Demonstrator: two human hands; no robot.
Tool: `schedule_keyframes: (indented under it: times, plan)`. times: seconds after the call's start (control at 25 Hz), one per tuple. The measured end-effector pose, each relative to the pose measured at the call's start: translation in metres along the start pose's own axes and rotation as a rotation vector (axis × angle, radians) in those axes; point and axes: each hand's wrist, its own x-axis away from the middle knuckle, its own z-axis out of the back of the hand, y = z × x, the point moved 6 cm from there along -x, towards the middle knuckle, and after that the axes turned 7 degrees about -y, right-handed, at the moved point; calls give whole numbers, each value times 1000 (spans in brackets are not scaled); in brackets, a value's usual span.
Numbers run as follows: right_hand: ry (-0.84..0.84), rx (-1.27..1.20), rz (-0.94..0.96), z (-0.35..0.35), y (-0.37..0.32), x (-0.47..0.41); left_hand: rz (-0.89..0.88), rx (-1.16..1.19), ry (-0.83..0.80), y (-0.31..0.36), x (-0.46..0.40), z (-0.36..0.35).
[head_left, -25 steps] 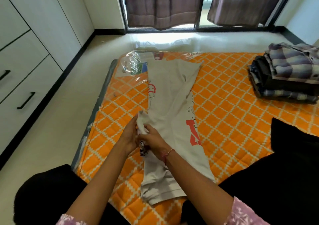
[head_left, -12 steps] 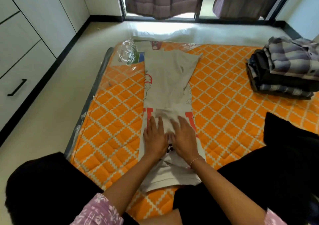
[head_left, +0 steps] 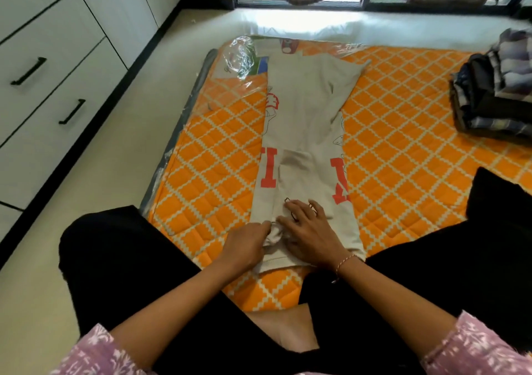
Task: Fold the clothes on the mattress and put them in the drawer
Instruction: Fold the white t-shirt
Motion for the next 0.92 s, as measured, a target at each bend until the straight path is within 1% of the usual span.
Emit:
schedule_keyframes:
  times: [0.12, 0.16, 0.24, 0.32, 0.36, 0.4, 0.44, 0.48, 0.52, 0.56, 0.6, 0.64, 0.72, 0.76, 0.84, 0.92]
  plan:
    - [-22, -79, -81, 3, 0, -3, -92, -49, 90, 7, 5, 8]
    - [-20, -111, -107, 4, 3, 0, -109, -101, 83, 9, 6, 9]
    - [-53, -206, -169, 8, 15, 6, -83, -225, 12, 10, 3, 10]
    - [-77, -454, -270, 9, 32, 10, -66, -283, -52, 13, -4, 12]
    - [-78, -582, -324, 11, 40, 11, -70, -278, -51, 18, -5, 15]
    - [-111, -670, -355, 12, 47, 9, -77, -270, -15, 23, -5, 18]
    - [-169, -705, -350, 13, 50, 7, -83, -269, 30, 28, -3, 20]
    - [-226, -714, -335, 12, 51, 4, -90, -275, 45, 30, -1, 18]
    - [-253, -705, -329, 12, 51, 2, -111, -279, 22, 32, 1, 14]
    - [-245, -716, -351, 12, 53, 2, -145, -290, -26, 34, 2, 8]
    - [-196, -779, -402, 14, 57, 3, -176, -293, -64, 34, 2, 4]
    - [-128, -889, -474, 16, 64, 6, -194, -281, -50, 35, 2, 4]
    - [-33, -1053, -569, 19, 75, 10, -190, -251, 84, 42, -5, 16]
    - [-22, -1062, -573, 20, 78, 10, -166, -241, 160, 48, -10, 21]
    - [-12, -990, -531, 27, 77, 7, -135, -207, 278, 64, -19, 31]
    - [61, -906, -538, 38, 80, 7, -197, -91, 378, 74, -23, 37]
